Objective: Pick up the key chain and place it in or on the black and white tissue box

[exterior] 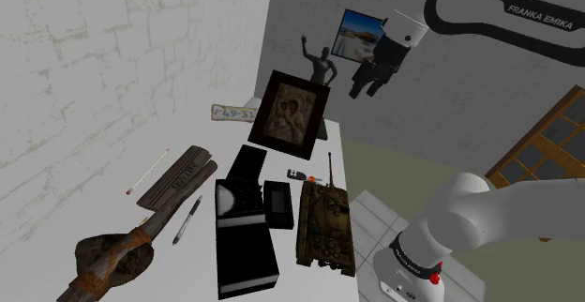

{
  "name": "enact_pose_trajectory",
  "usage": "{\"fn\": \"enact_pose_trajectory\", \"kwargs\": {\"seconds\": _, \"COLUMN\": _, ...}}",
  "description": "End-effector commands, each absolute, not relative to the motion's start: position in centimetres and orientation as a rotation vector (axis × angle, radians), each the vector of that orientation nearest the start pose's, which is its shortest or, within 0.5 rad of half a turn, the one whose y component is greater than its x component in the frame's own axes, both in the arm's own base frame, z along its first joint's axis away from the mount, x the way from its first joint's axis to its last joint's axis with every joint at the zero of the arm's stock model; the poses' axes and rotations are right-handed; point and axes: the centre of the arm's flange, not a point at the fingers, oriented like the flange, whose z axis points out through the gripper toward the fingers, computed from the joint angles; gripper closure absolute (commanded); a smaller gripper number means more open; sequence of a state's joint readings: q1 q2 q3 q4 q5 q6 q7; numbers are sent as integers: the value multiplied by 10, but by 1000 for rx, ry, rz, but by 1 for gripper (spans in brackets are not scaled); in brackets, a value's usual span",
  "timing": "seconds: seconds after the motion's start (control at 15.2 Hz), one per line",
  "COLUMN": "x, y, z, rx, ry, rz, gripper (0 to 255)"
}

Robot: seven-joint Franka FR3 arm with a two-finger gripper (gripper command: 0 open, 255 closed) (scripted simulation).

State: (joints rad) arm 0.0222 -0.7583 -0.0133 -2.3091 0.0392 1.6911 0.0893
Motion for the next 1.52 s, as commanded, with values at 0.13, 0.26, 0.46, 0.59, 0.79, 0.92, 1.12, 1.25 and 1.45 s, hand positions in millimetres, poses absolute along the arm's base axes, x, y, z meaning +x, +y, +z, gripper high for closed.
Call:
{"fn": "enact_pose_trajectory", "kwargs": {"seconds": 0.13, "x": 331, "y": 16, "z": 592, "rx": -3086, "ry": 52, "rz": -203, "gripper": 0}}
{"fn": "enact_pose_trajectory", "kwargs": {"seconds": 0.26, "x": 334, "y": 26, "z": 567, "rx": -3094, "ry": -19, "rz": -193, "gripper": 0}}
{"fn": "enact_pose_trajectory", "kwargs": {"seconds": 0.46, "x": 337, "y": 42, "z": 531, "rx": -3103, "ry": -126, "rz": -178, "gripper": 0}}
{"fn": "enact_pose_trajectory", "kwargs": {"seconds": 0.59, "x": 339, "y": 52, "z": 506, "rx": -3106, "ry": -198, "rz": -168, "gripper": 0}}
{"fn": "enact_pose_trajectory", "kwargs": {"seconds": 0.79, "x": 340, "y": 67, "z": 470, "rx": -3109, "ry": -305, "rz": -153, "gripper": 0}}
{"fn": "enact_pose_trajectory", "kwargs": {"seconds": 0.92, "x": 340, "y": 77, "z": 445, "rx": -3108, "ry": -377, "rz": -143, "gripper": 0}}
{"fn": "enact_pose_trajectory", "kwargs": {"seconds": 1.12, "x": 339, "y": 91, "z": 408, "rx": -3104, "ry": -486, "rz": -127, "gripper": 0}}
{"fn": "enact_pose_trajectory", "kwargs": {"seconds": 1.25, "x": 338, "y": 100, "z": 383, "rx": -3100, "ry": -558, "rz": -117, "gripper": 0}}
{"fn": "enact_pose_trajectory", "kwargs": {"seconds": 1.45, "x": 338, "y": 103, "z": 364, "rx": -3098, "ry": -580, "rz": -113, "gripper": 0}}
